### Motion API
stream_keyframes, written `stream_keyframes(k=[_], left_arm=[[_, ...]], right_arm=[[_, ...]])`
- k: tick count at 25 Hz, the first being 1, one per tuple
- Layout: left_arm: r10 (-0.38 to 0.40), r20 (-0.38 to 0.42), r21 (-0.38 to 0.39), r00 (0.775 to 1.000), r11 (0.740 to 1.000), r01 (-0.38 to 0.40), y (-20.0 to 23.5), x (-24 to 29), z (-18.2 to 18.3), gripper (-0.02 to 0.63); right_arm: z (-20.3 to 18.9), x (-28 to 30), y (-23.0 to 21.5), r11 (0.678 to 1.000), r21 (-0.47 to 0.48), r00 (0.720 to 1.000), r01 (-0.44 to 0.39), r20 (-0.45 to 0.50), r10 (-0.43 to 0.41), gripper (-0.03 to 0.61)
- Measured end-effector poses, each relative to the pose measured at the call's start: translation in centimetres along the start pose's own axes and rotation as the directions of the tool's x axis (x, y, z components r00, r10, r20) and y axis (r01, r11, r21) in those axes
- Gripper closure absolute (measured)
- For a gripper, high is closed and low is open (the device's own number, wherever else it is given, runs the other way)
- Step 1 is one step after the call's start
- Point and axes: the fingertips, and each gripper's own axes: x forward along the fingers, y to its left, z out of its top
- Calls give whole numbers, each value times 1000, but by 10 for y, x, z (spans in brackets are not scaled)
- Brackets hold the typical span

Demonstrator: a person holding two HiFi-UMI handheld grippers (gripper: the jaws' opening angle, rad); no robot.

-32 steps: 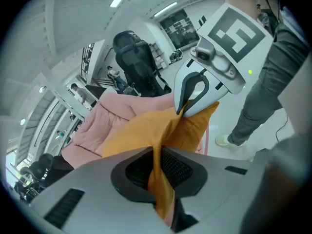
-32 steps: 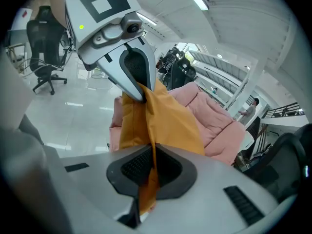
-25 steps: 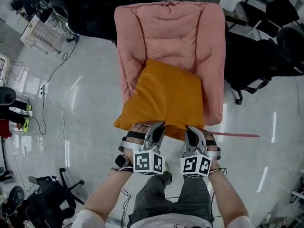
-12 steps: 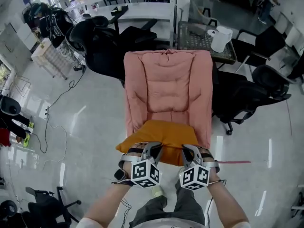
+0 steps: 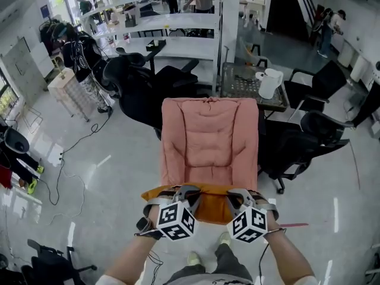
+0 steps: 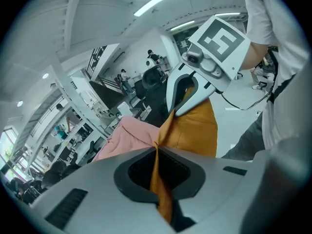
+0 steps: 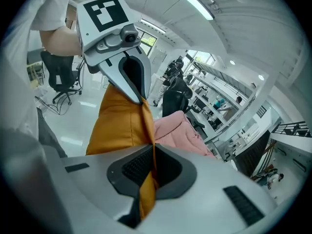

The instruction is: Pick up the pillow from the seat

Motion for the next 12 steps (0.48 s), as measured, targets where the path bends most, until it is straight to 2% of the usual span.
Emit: stream_keyframes(k=[12], left_arm=[[68,76,-5,995,998,-68,46,-70,49,594]], right_arm=[[63,-53,-47,998,-65,999,23,46,-20,558]])
